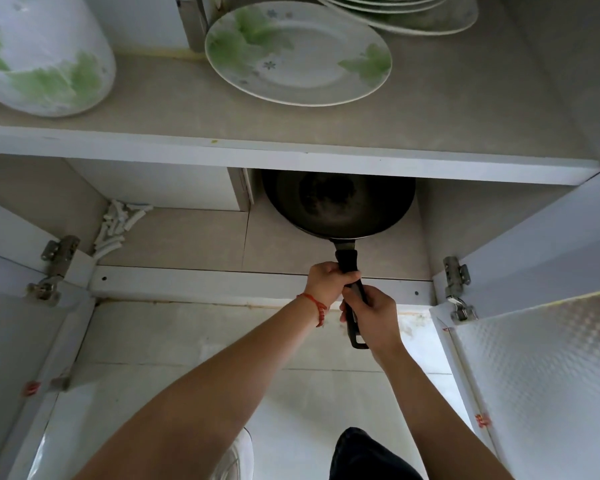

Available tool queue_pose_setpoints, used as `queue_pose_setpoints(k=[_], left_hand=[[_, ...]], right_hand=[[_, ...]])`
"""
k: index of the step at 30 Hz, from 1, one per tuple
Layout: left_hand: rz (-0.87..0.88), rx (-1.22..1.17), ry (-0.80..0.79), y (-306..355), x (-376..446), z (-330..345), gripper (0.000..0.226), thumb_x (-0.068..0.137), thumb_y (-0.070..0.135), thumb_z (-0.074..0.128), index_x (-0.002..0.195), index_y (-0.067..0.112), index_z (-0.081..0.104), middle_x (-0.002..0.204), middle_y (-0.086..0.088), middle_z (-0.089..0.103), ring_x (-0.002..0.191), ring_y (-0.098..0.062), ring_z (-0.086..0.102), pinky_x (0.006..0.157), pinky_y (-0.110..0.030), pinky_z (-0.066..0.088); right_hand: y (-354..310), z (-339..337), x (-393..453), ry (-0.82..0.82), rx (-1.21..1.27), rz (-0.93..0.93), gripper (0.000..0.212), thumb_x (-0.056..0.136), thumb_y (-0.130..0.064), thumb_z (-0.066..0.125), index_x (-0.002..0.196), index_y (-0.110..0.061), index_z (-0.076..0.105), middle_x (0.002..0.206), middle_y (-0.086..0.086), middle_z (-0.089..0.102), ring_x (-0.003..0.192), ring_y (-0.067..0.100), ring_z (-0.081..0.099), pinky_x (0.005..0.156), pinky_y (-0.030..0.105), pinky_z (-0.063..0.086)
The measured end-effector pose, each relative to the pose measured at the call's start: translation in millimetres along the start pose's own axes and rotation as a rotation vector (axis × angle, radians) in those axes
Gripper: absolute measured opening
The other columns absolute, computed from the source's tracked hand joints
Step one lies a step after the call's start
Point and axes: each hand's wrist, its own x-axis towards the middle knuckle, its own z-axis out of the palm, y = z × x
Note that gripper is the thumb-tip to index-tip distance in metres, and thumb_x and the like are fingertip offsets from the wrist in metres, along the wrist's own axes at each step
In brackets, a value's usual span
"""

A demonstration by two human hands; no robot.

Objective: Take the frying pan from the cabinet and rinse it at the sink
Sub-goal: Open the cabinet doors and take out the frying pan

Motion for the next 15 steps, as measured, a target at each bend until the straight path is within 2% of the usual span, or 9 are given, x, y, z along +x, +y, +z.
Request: queue_pose_setpoints(k=[3,7,10,12,15], left_hand=[[0.003,-0.069,0.007,-4,-6,0,0.023,0.076,0.012,0.067,0.090,-0.006,0.065,0.089,-0.021,0.065,0.079,-0.031,0.060,0.079,-0.041,0.052],[-0.039,-0.117,0.019,-7,-28,0,0.019,0.077,0.007,0.065,0.088,-0.008,0.065,0.080,-0.017,0.065,0.067,-0.028,0.059,0.059,-0.029,0.047],[-0.084,-0.126,0.007,-5,-55,2,0.005,0.077,0.003,0.063,0.073,0.001,0.066,0.069,-0.009,0.065,0.066,-0.023,0.061,0.065,-0.029,0.051],[-0.121,-0.120,0.017,-5,-74,2,0.012,0.077,0.001,0.062,0.066,0.005,0.065,0.063,-0.005,0.066,0.066,-0.022,0.060,0.069,-0.028,0.052],[-0.174,-0.122,0.025,-1,-104,0,0.016,0.077,0.000,0.061,0.063,0.006,0.064,0.059,-0.002,0.065,0.061,-0.021,0.059,0.055,-0.023,0.052]], right_hand=[[-2,-1,-7,0.002,0.012,0.000,0.020,0.086,-0.010,0.058,0.072,0.005,0.059,0.055,0.007,0.060,0.042,0.011,0.059,0.047,0.021,0.048],[-6,-4,-30,0.006,0.002,0.031,0.023,0.086,-0.012,0.059,0.067,0.000,0.058,0.054,0.006,0.059,0.044,0.012,0.060,0.045,0.022,0.047],[-11,-9,-56,0.008,-0.015,0.065,0.024,0.086,-0.010,0.060,0.063,-0.007,0.056,0.051,0.004,0.060,0.042,0.011,0.060,0.043,0.020,0.048],[-15,-13,-76,0.003,-0.022,0.094,0.024,0.086,-0.009,0.060,0.062,-0.008,0.056,0.051,0.004,0.060,0.041,0.010,0.060,0.042,0.020,0.047],[-27,-16,-105,-0.028,-0.057,0.119,0.024,0.087,-0.010,0.059,0.063,-0.009,0.056,0.053,0.006,0.060,0.042,0.011,0.060,0.043,0.022,0.047]])
